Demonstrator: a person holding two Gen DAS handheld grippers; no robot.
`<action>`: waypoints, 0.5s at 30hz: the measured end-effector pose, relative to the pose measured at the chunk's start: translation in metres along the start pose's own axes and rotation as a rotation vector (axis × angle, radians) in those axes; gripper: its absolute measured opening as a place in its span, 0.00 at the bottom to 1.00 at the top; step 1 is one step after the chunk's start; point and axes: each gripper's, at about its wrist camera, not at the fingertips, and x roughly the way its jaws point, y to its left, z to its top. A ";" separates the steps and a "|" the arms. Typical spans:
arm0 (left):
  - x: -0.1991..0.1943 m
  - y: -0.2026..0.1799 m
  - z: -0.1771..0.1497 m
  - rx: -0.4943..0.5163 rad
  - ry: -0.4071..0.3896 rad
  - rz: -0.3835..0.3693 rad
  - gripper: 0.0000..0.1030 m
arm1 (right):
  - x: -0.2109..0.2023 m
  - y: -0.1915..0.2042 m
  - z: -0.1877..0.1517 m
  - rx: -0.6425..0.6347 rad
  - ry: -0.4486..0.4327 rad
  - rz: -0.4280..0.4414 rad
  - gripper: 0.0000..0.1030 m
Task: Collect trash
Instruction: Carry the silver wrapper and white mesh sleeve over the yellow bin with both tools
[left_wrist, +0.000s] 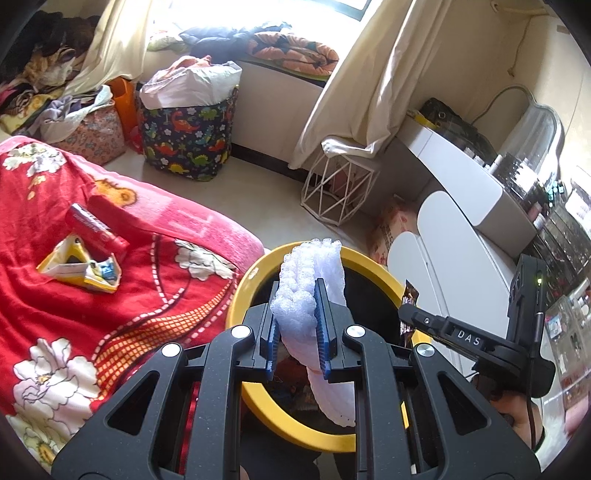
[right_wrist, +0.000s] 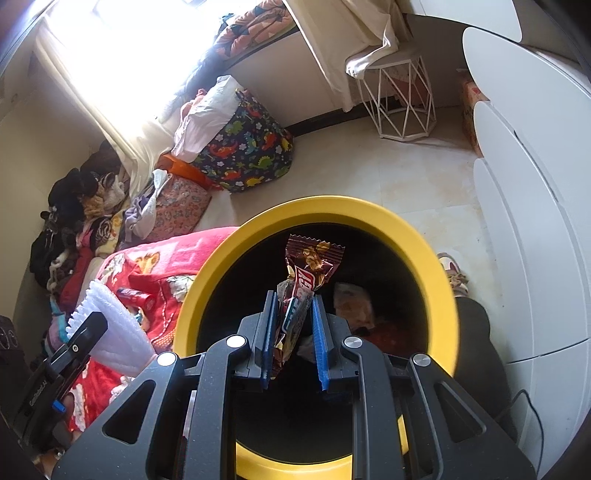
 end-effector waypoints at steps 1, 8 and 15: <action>0.002 -0.002 -0.001 0.004 0.003 -0.001 0.11 | 0.000 -0.001 0.001 -0.002 0.000 -0.001 0.17; 0.016 -0.015 -0.006 0.039 0.033 -0.013 0.11 | -0.001 -0.009 0.002 -0.002 -0.001 -0.006 0.17; 0.031 -0.022 -0.010 0.052 0.062 -0.019 0.11 | 0.001 -0.011 0.000 0.008 0.009 -0.005 0.18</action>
